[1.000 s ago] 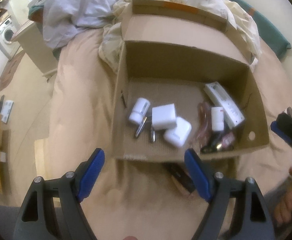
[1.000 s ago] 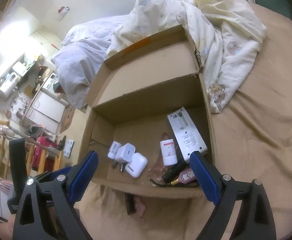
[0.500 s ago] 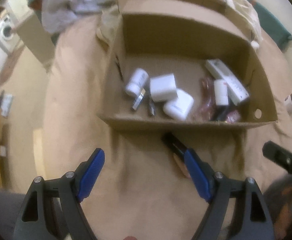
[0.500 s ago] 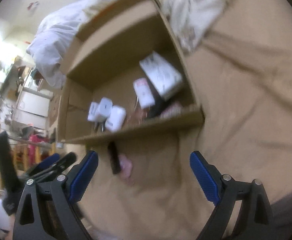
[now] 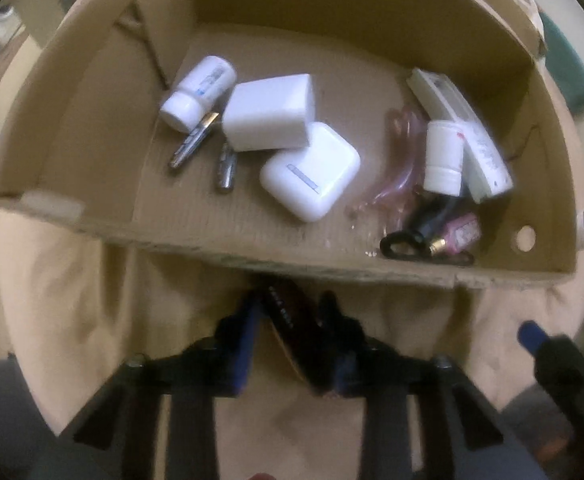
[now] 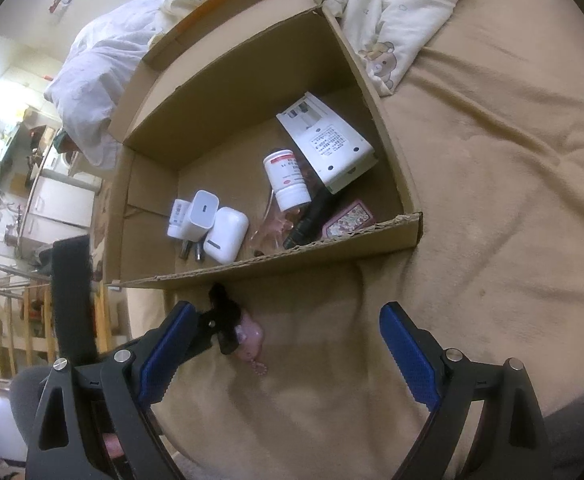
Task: Organize rigid objects
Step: 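Grasp the black red-printed cylinder with the left tool while the right tool moves toward the pink keychain, then grasp the pink Hello Kitty keychain with the right tool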
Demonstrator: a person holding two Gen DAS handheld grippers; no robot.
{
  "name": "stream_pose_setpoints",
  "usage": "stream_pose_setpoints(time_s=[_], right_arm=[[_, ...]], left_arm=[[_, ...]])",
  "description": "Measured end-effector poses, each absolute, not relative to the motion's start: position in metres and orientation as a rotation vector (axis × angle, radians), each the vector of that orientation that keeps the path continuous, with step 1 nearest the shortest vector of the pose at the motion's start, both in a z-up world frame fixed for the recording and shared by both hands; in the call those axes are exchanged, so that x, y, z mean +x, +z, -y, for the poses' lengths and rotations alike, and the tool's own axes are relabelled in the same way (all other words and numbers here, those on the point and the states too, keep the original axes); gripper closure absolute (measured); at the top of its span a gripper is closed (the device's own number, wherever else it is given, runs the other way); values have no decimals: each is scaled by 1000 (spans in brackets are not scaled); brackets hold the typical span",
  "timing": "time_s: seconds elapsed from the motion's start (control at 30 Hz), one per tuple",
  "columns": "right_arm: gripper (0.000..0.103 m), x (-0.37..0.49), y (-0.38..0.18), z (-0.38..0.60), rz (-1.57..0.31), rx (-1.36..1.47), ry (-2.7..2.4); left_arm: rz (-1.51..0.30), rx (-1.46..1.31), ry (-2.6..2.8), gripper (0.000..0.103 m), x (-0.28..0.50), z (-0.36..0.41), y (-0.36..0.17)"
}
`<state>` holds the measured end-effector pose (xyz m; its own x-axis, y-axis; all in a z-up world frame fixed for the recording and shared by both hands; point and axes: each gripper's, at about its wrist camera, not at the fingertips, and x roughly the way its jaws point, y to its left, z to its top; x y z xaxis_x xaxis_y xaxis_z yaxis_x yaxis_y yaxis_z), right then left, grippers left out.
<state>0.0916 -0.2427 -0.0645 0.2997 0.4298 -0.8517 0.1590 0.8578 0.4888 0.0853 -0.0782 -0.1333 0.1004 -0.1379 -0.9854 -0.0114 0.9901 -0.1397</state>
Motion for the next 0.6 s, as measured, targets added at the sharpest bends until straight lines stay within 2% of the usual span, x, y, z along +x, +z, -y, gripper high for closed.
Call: stream_pose_setpoints(time_s=[0.07, 0.33, 0.6], right_arm=[[5, 92, -65, 243, -1272, 548, 186], [5, 98, -66, 237, -1279, 530, 197], [5, 102, -77, 200, -1338, 322, 226]], left_arm=[[-1472, -116, -108, 86, 84, 78, -133], [-1416, -12, -146, 86, 73, 66, -103], [-1377, 39, -143, 85, 48, 33, -64]])
